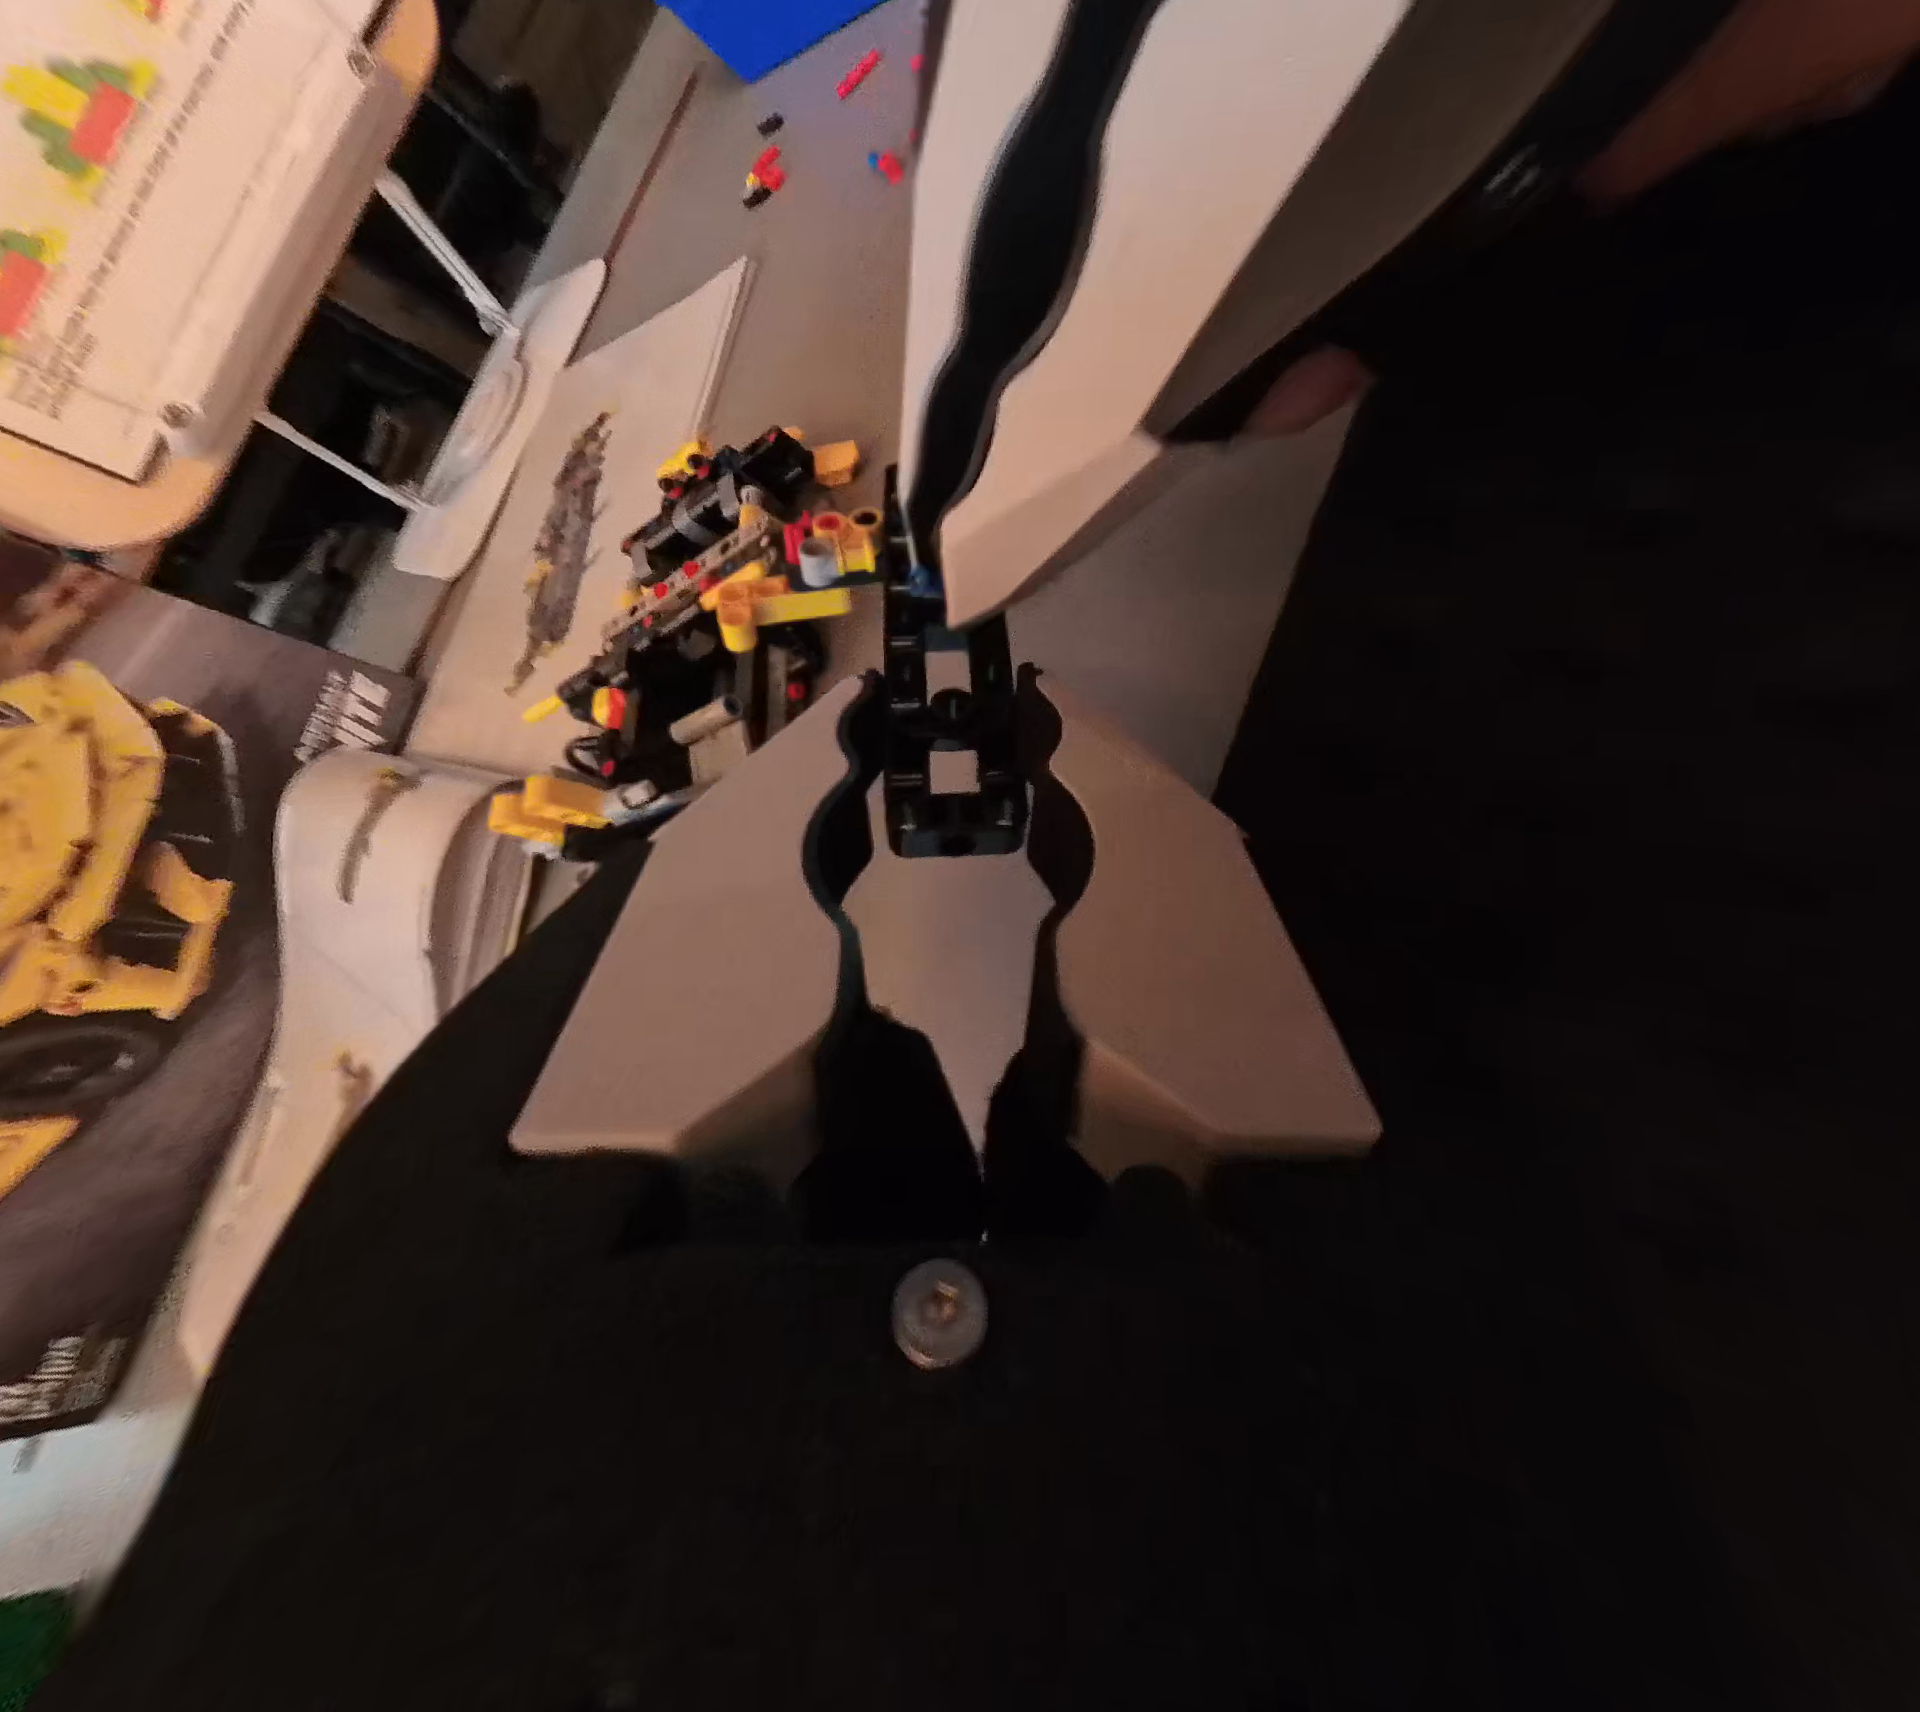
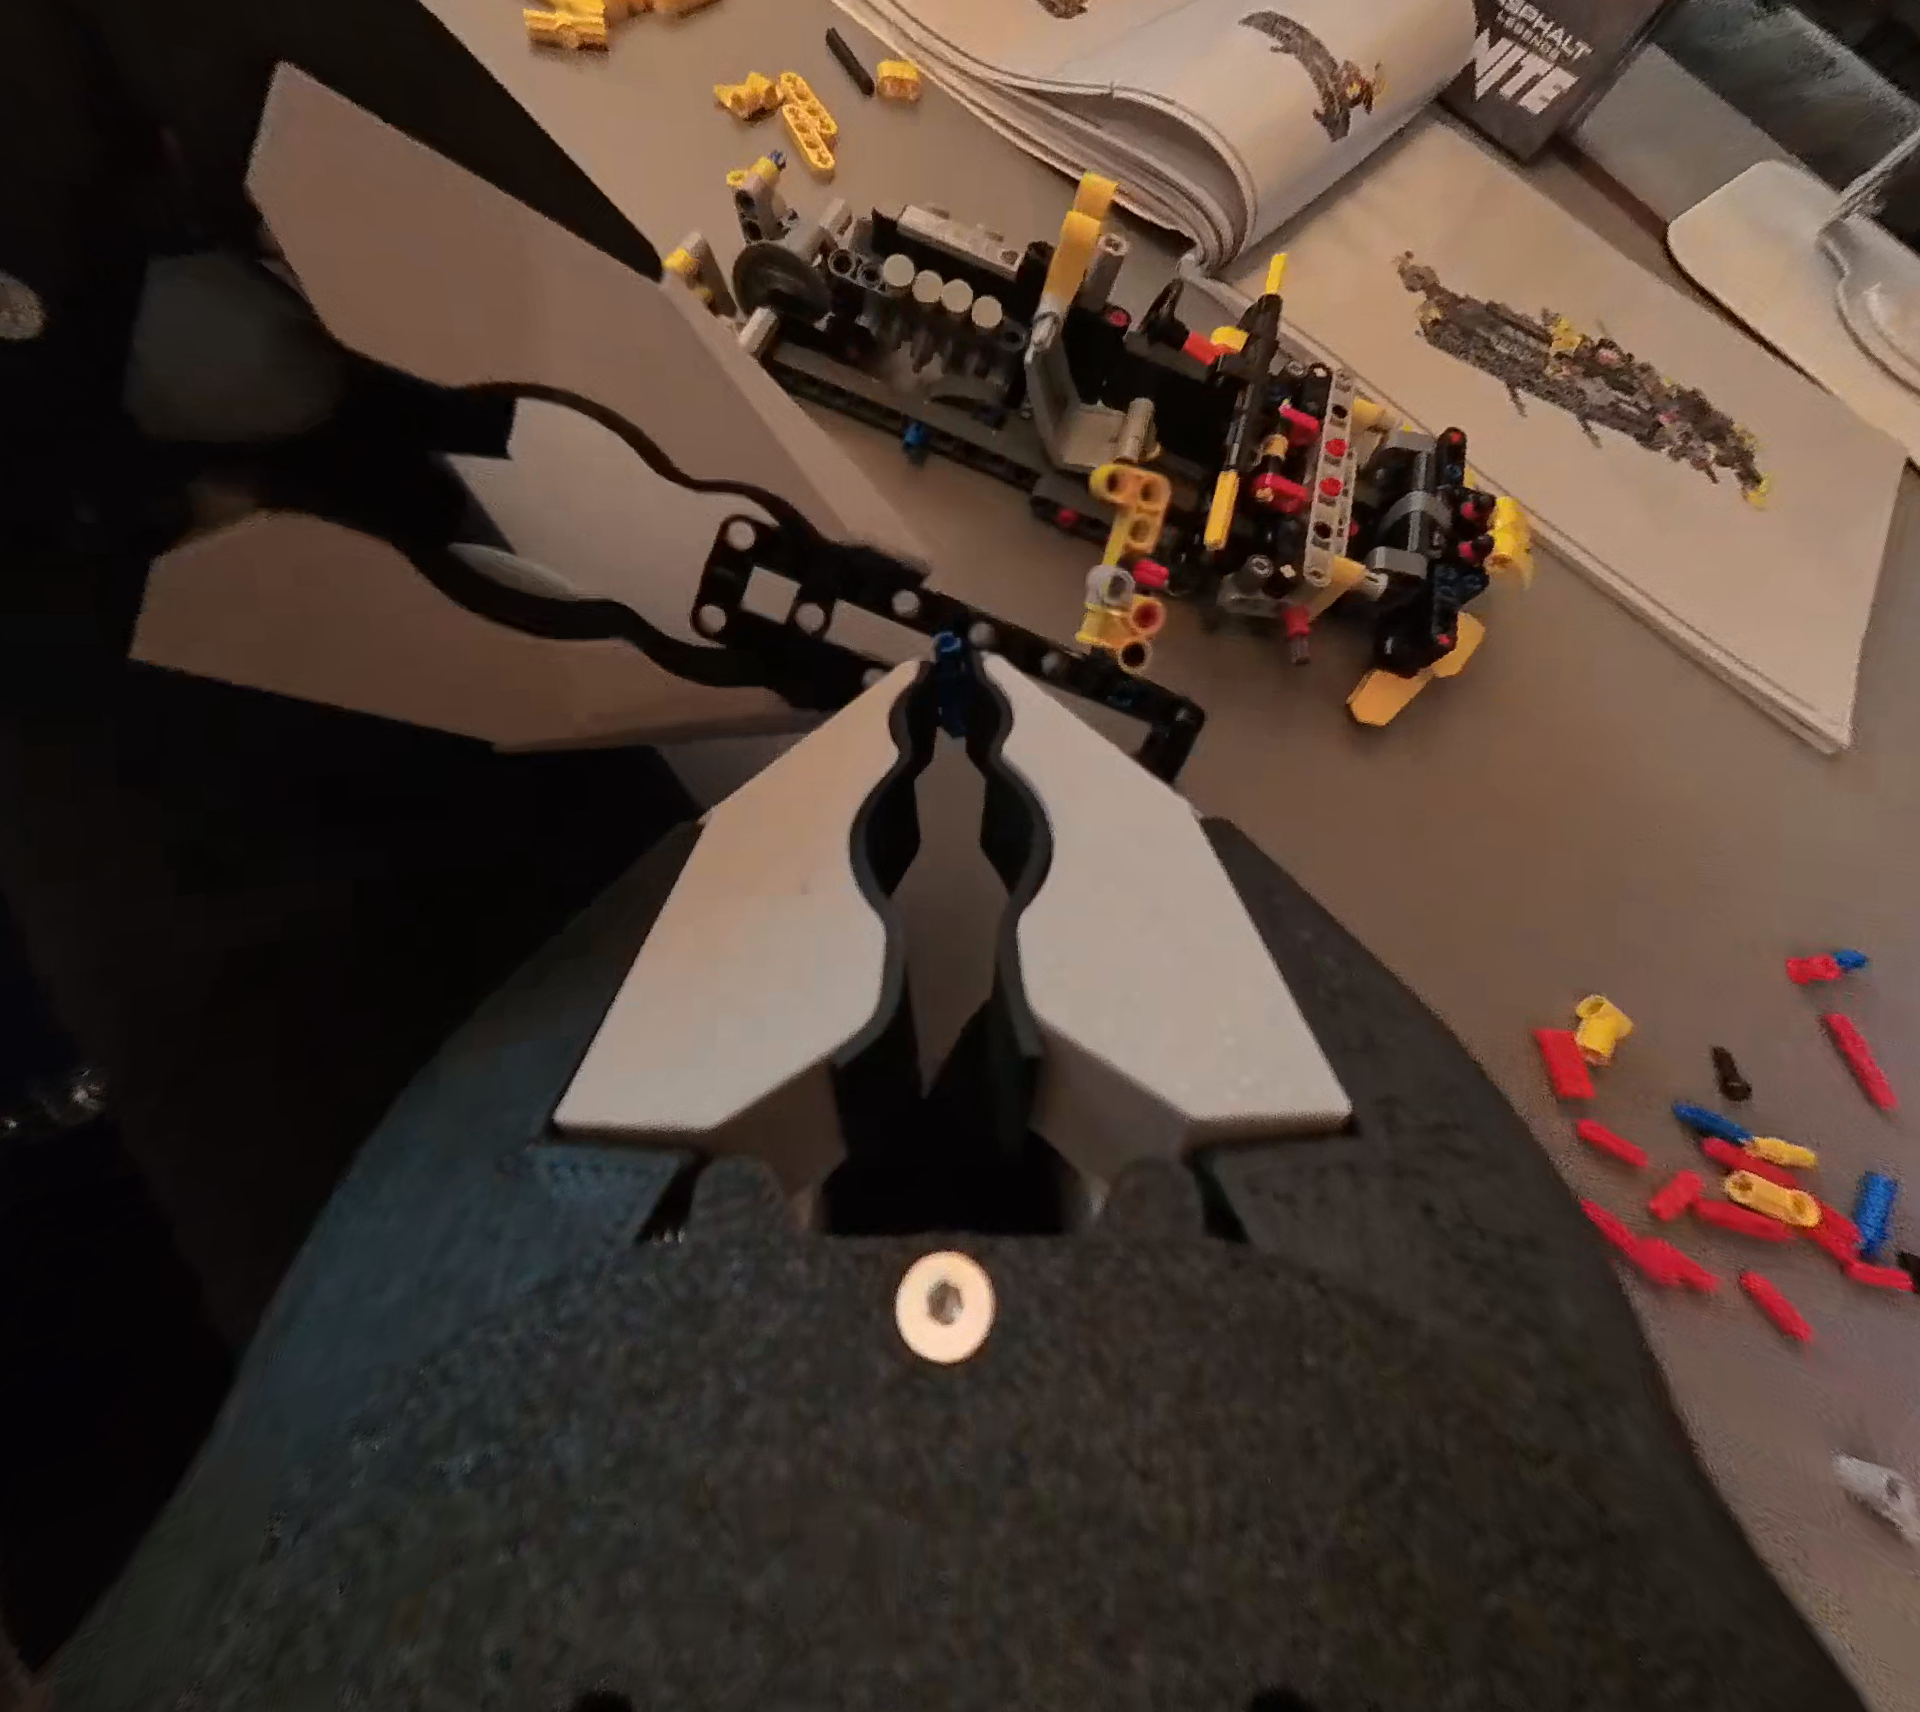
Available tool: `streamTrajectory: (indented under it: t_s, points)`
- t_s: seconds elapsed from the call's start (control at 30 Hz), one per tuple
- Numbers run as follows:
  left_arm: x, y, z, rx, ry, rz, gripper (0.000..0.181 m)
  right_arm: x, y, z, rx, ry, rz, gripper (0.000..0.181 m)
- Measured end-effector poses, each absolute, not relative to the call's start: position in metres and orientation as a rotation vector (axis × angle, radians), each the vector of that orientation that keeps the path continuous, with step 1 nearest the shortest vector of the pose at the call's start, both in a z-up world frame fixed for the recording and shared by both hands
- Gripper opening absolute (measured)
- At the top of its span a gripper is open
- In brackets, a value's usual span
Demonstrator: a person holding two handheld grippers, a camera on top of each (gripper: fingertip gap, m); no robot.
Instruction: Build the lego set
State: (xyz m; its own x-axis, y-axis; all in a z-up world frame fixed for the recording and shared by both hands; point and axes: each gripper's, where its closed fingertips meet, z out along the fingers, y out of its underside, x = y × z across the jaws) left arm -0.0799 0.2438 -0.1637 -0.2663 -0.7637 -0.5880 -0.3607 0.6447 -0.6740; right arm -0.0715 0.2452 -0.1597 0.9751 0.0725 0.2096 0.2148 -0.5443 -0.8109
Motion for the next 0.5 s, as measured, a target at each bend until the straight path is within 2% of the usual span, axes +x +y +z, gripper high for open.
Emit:
streamTrajectory:
  t_s: [0.13, 0.33, 0.5]
  points:
    - [-0.079, 0.248, -0.164, -1.057, 1.898, -0.698, 0.026, -0.065, 0.241, -0.144, -2.04, -0.082, 0.007, 0.004]
    - [-0.086, 0.238, -0.155, -1.058, 1.943, -0.894, 0.026, -0.065, 0.237, -0.111, -1.828, 0.063, 0.361, 0.004]
    - [-0.117, 0.233, -0.144, -1.095, 2.112, -1.019, 0.027, -0.065, 0.228, -0.095, -1.778, 0.028, 0.434, 0.004]
